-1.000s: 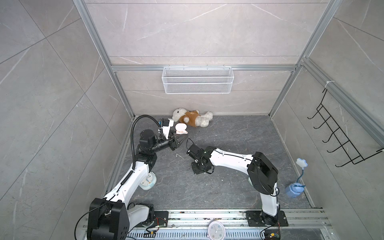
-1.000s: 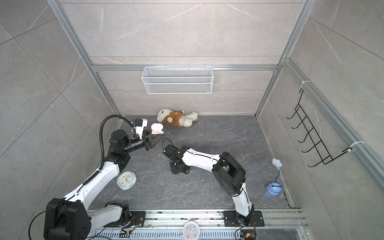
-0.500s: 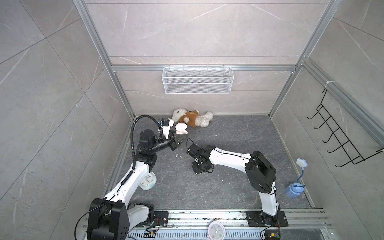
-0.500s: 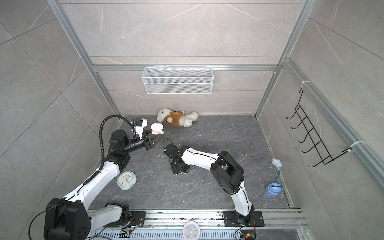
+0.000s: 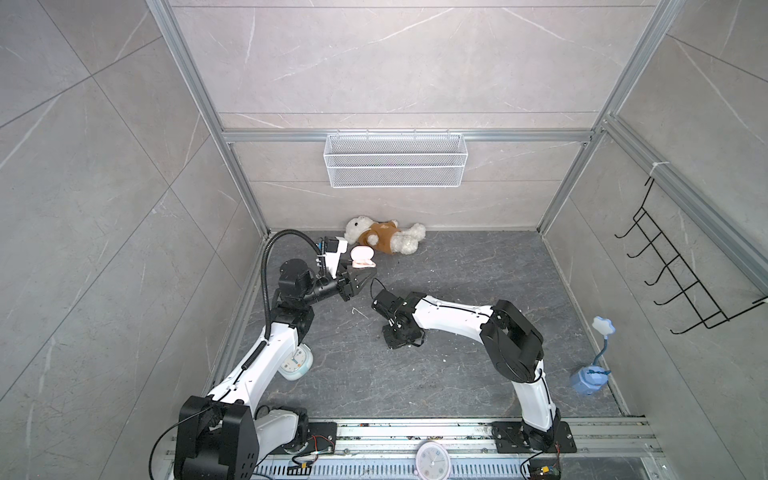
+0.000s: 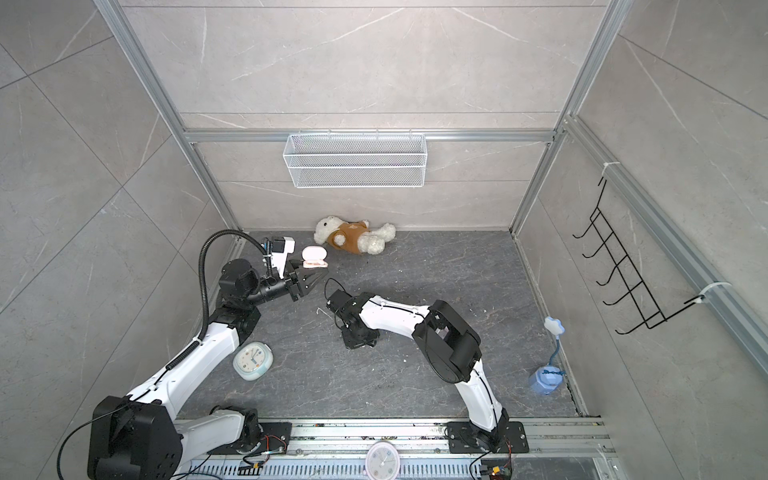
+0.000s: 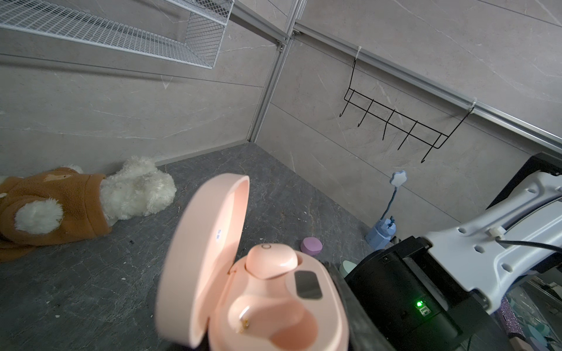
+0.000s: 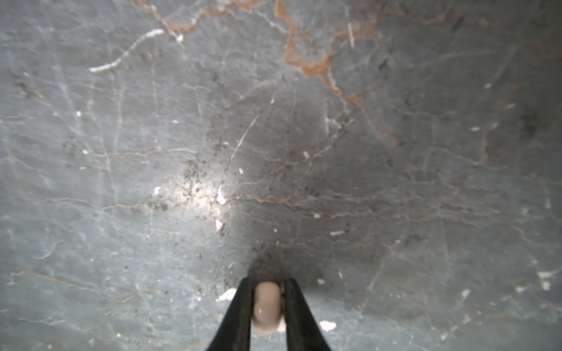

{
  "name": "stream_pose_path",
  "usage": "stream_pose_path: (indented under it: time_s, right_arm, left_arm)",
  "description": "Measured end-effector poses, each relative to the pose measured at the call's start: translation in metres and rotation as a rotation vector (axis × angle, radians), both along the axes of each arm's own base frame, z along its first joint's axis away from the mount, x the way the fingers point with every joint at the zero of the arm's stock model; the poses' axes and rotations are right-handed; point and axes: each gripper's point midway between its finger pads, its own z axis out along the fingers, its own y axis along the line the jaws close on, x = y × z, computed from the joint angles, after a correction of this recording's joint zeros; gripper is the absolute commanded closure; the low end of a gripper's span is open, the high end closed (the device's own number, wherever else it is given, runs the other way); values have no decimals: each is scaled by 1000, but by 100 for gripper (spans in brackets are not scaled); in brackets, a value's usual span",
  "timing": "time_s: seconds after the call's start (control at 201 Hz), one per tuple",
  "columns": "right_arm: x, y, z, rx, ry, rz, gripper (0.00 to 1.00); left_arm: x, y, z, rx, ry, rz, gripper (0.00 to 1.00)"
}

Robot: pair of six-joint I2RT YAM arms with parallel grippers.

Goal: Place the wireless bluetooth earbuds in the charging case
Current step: 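Lift the earbud with the right gripper and carry it to the case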

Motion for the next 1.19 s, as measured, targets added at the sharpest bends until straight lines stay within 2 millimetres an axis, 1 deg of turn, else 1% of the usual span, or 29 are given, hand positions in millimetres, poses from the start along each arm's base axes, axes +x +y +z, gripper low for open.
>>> stream_pose_path:
  time_s: [0.299, 0.458, 0.553, 0.627, 0.707, 0.797, 0.961, 1.19]
  right_arm:
    - [1, 1, 0, -5, 3, 3, 85]
    - [1, 1, 1, -3, 2, 1, 85]
    - [-1, -2, 4, 2, 1, -5, 86]
    - [-5, -6, 13, 18, -3, -13, 85]
    - [-8, -10, 30, 52, -13, -27, 85]
    - [-8, -14, 58, 115, -38, -48, 86]
    - [-12, -22, 121, 252, -104, -83, 86]
    - [-29, -34, 209, 458, -195, -100, 86]
  left_arm:
    - [0, 0, 0, -2, 3, -2, 86]
    - [-3, -1, 1, -6, 3, -17, 86]
    - [-3, -2, 1, -9, 7, -20, 86]
    - [-3, -2, 1, -10, 9, -22, 86]
    - [-4, -2, 1, -11, 12, -24, 86]
    - [-4, -3, 1, -13, 15, -28, 86]
    - [-10, -11, 0, -11, 16, -55, 86]
    - [-34, -38, -11, -1, 26, -144, 86]
